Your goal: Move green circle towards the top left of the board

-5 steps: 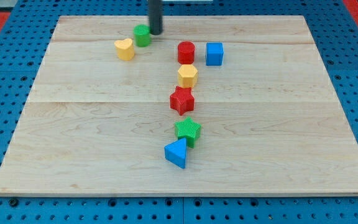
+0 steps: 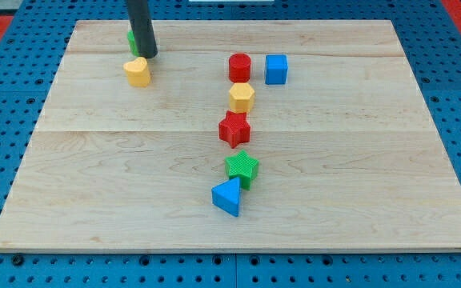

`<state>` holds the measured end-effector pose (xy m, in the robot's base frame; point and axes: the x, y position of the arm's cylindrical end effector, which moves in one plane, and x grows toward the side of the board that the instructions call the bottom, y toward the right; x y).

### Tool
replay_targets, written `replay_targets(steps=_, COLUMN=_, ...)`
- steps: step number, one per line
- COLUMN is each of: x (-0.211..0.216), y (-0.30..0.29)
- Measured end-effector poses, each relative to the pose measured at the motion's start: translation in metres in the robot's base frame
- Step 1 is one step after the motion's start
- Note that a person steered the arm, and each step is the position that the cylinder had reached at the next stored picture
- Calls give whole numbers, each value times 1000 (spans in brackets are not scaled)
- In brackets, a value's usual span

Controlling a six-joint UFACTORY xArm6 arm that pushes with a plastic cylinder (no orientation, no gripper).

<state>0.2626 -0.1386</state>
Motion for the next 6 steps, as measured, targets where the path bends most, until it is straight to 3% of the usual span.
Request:
replay_targets(steps=4, x=-70, y=6)
replay_targets(steps=6, x=-38, y=-46)
